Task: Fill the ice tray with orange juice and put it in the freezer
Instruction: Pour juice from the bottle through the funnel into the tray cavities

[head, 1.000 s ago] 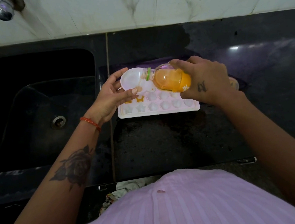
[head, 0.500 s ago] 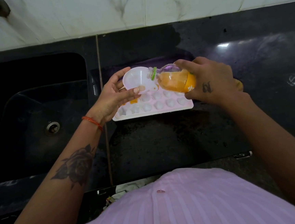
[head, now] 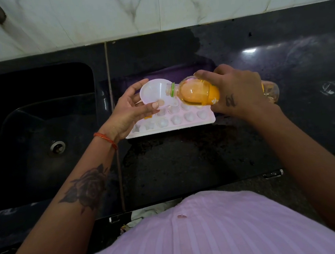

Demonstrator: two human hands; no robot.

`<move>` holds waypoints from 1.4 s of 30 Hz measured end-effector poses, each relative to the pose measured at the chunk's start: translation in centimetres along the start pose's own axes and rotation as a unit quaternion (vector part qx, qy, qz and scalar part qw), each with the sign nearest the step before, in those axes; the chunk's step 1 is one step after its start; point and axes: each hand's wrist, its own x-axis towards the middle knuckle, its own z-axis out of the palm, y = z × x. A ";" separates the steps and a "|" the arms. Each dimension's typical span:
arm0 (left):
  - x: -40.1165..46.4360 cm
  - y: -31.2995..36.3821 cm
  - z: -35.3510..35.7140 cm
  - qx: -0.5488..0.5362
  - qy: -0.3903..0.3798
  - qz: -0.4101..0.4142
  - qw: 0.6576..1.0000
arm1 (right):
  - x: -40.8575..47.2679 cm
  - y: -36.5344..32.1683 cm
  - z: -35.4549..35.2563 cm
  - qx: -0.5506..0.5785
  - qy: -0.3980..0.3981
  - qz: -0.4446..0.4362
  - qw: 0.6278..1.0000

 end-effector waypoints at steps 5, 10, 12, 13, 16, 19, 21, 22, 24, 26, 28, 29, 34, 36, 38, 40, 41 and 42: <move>-0.3 0.1 0.2 -0.015 -0.008 -0.001 1.000 | 0.1 0.1 -0.2 -0.023 0.003 -0.011 1.000; -0.3 0.3 0.4 -0.030 -0.005 -0.002 1.000 | 0.2 0.1 -0.3 -0.018 0.004 -0.015 1.000; -0.3 0.5 0.5 -0.031 -0.002 -0.003 1.000 | 0.3 0.2 -0.3 -0.008 -0.002 -0.011 1.000; -0.3 0.6 0.5 -0.033 -0.001 -0.004 0.999 | 0.3 0.2 -0.3 0.001 -0.006 -0.009 1.000; -0.3 0.7 0.5 -0.041 -0.001 -0.002 0.999 | 0.2 0.2 -0.2 0.031 -0.012 -0.005 0.999; -0.3 0.9 0.5 -0.046 -0.005 -0.003 0.999 | 0.0 0.2 -0.3 0.068 -0.011 0.002 0.998; -0.3 1.0 0.6 -0.050 -0.007 -0.003 0.999 | -0.1 0.3 -0.3 0.086 -0.009 0.009 0.996; -0.2 1.1 0.7 -0.052 -0.008 -0.002 0.999 | -0.2 0.4 -0.3 0.092 -0.008 0.012 0.996; -0.1 1.2 1.0 -0.058 -0.012 -0.001 0.998 | -0.5 0.6 -0.3 0.099 -0.004 0.020 0.995; 0.1 1.3 1.3 -0.058 -0.016 -0.004 0.998 | -0.7 1.0 -0.4 0.099 -0.001 0.029 0.995; 0.3 1.3 1.6 -0.055 -0.023 -0.009 0.998 | -1.0 1.3 -0.5 0.095 0.001 0.035 0.995; 0.4 1.3 1.8 -0.053 -0.028 -0.011 0.998 | -1.2 1.4 -0.5 0.094 0.002 0.038 0.995; 0.8 1.3 2.5 -0.053 -0.045 -0.018 0.997 | -1.8 1.8 -0.6 0.088 0.009 0.038 0.995; 0.9 1.4 2.8 -0.050 -0.044 -0.023 0.997 | -1.9 1.9 -0.6 0.079 0.013 0.041 0.996; 1.0 1.5 3.1 -0.046 -0.044 -0.027 0.998 | -2.0 1.9 -0.6 0.064 0.013 0.043 0.997; 1.1 1.6 3.3 -0.042 -0.042 -0.030 0.998 | -2.0 2.0 -0.5 0.047 0.012 0.041 0.998; 1.0 1.7 3.3 -0.041 -0.041 -0.031 0.998 | -2.0 2.0 -0.5 0.042 0.013 0.040 0.998; 1.0 1.7 3.4 -0.041 -0.040 -0.033 0.998 | -2.0 2.0 -0.5 0.037 0.015 0.039 0.998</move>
